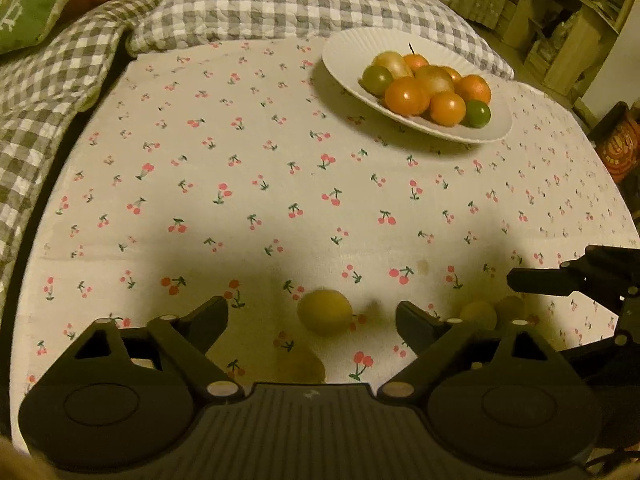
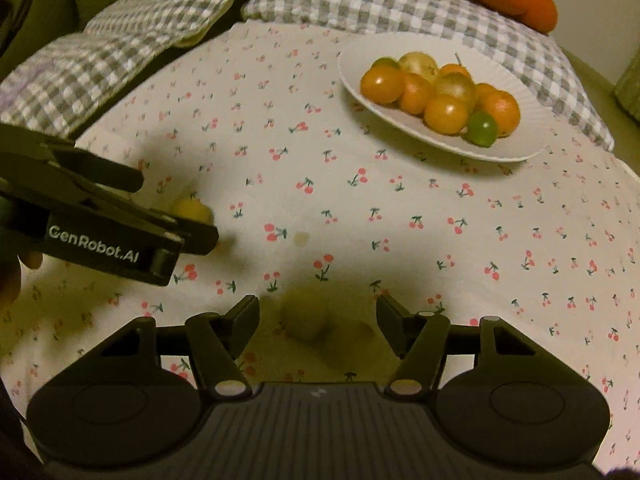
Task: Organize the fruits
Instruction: 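Grasp a small yellow fruit with the left tool while the right tool grasps another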
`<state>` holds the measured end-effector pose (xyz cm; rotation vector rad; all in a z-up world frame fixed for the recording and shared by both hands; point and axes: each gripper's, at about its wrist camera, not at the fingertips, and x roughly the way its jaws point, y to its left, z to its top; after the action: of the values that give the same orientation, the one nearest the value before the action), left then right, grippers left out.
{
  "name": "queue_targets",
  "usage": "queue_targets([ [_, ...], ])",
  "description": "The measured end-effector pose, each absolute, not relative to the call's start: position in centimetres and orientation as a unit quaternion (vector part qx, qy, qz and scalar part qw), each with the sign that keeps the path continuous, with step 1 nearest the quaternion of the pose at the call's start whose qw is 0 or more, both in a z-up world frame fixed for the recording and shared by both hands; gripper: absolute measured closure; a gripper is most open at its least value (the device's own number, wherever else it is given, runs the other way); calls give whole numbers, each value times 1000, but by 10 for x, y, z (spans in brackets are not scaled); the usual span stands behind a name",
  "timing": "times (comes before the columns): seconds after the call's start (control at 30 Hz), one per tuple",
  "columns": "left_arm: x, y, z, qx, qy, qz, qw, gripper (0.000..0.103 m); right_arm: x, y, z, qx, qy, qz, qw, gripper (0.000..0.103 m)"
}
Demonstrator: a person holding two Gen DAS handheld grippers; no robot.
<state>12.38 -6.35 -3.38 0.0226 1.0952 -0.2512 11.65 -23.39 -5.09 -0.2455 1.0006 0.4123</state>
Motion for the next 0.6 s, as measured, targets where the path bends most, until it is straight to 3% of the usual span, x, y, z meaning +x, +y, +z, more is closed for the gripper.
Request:
queue_targets([
  [0.2,126,-66,-46,15,524,-116,843,41,116,-230,-55,-134,472,195,850,51],
  [0.27,124,-68,-47,29,516,-112,849,49,115,-229,-52,-136,463,200,853,66],
  [0.33,123,-71,-45,37,509,-111,853,68,116,-228,-51,-131,459,210,853,79],
  [0.43,124,-69,-43,24,510,-113,853,87,115,-226,-49,-136,452,212,856,82],
  [0.6,125,-67,-44,14,511,-112,852,89,117,-228,-46,-122,450,209,860,82],
])
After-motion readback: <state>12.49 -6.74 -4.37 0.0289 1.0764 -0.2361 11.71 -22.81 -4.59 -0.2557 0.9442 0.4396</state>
